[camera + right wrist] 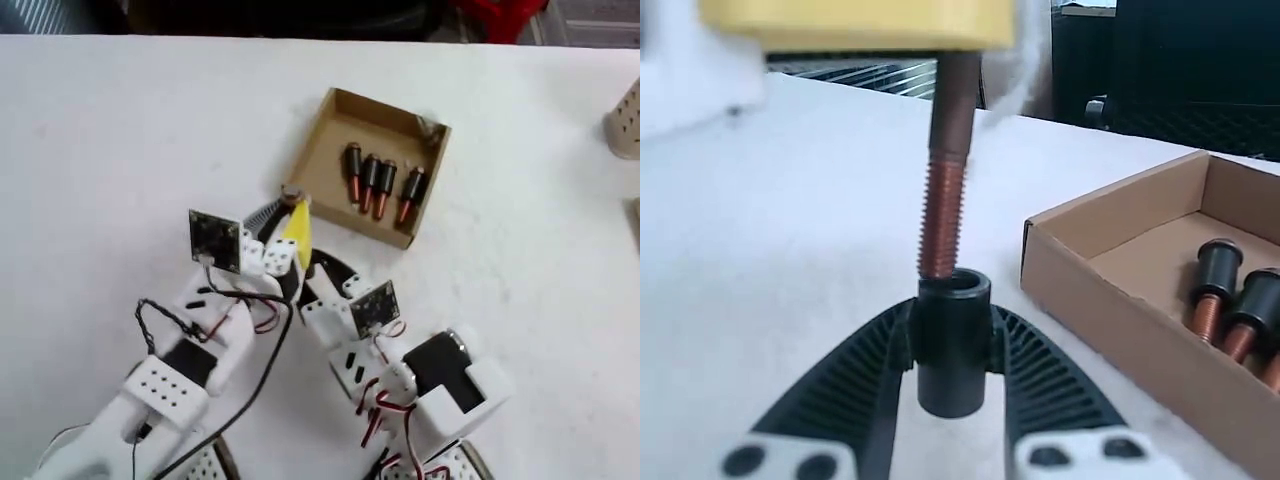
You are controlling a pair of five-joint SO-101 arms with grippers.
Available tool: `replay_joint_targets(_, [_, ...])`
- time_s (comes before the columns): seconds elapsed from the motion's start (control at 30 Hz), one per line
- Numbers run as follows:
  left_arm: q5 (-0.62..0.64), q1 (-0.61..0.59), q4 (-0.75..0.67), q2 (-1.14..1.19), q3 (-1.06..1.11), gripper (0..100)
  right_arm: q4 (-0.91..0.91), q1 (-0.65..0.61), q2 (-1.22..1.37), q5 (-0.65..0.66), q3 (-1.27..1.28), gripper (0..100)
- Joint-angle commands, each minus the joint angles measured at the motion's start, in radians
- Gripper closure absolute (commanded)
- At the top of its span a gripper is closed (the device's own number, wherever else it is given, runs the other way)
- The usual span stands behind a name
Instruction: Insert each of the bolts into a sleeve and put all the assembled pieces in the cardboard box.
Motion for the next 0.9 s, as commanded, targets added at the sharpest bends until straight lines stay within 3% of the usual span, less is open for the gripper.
replay_joint_targets(0.0, [0.028, 0.013, -0.003, 0.002, -0.068, 98, -0.025, -0.01, -0.01, 0.0, -0.003, 98.2])
replay_joint_targets(0.87, [0.035, 0.031, -0.006, 0.016, -0.074, 98, -0.028, -0.01, -0.012, 0.0, -0.003, 98.2])
